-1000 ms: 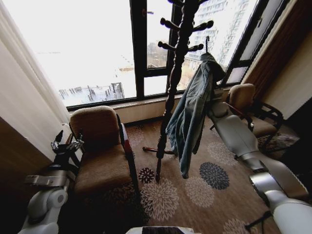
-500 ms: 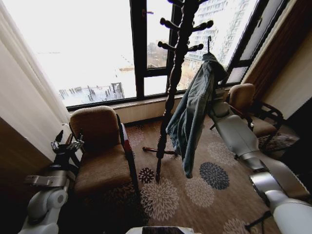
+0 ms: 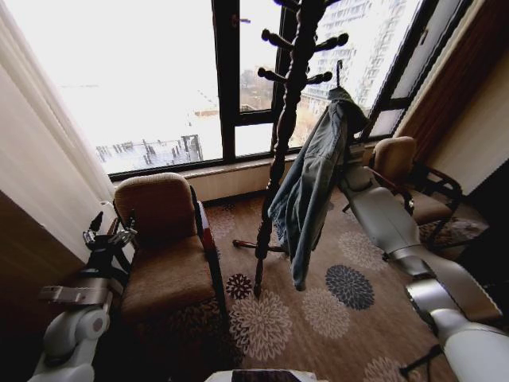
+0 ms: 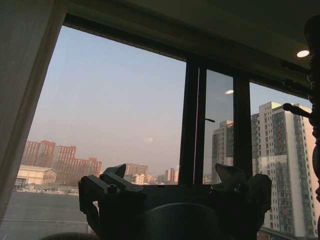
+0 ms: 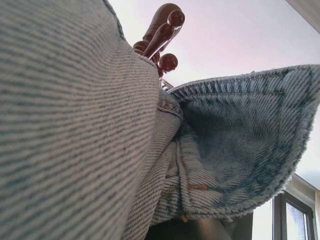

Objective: Pick up the clothes from the bed and hang them on the clothes hanger.

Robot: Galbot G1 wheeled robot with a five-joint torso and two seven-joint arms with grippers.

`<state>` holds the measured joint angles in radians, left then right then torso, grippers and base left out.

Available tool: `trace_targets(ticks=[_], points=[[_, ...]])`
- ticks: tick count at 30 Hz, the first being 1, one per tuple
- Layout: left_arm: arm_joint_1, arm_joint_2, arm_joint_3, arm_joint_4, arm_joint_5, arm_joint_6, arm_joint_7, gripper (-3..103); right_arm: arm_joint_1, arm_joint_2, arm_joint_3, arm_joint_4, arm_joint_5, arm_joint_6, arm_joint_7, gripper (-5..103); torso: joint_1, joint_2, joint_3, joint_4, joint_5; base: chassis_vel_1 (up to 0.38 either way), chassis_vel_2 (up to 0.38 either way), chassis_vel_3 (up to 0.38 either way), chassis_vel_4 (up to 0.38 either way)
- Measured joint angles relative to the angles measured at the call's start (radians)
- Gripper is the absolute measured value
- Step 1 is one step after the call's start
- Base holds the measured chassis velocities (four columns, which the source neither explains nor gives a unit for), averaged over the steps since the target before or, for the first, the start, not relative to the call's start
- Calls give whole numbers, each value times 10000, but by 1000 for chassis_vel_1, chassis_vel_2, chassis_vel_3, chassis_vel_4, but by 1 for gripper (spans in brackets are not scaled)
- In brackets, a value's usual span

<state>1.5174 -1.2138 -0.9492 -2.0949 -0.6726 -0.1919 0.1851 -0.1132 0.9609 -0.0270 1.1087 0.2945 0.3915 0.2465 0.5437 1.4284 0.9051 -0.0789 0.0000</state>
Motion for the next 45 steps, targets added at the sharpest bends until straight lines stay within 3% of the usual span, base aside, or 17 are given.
trace_targets(ticks=[26, 45], points=[[-149, 77, -10, 293, -86, -52, 114, 100, 449, 573, -495, -520, -199, 94, -64, 17, 0, 0, 0, 2, -1, 0, 0, 0, 0], [-196, 86, -8, 391, -125, -102, 198, 100, 282, 627, -485, -452, -242, 37, 36, 17, 1, 0, 0, -1, 0, 0, 0, 0, 0]])
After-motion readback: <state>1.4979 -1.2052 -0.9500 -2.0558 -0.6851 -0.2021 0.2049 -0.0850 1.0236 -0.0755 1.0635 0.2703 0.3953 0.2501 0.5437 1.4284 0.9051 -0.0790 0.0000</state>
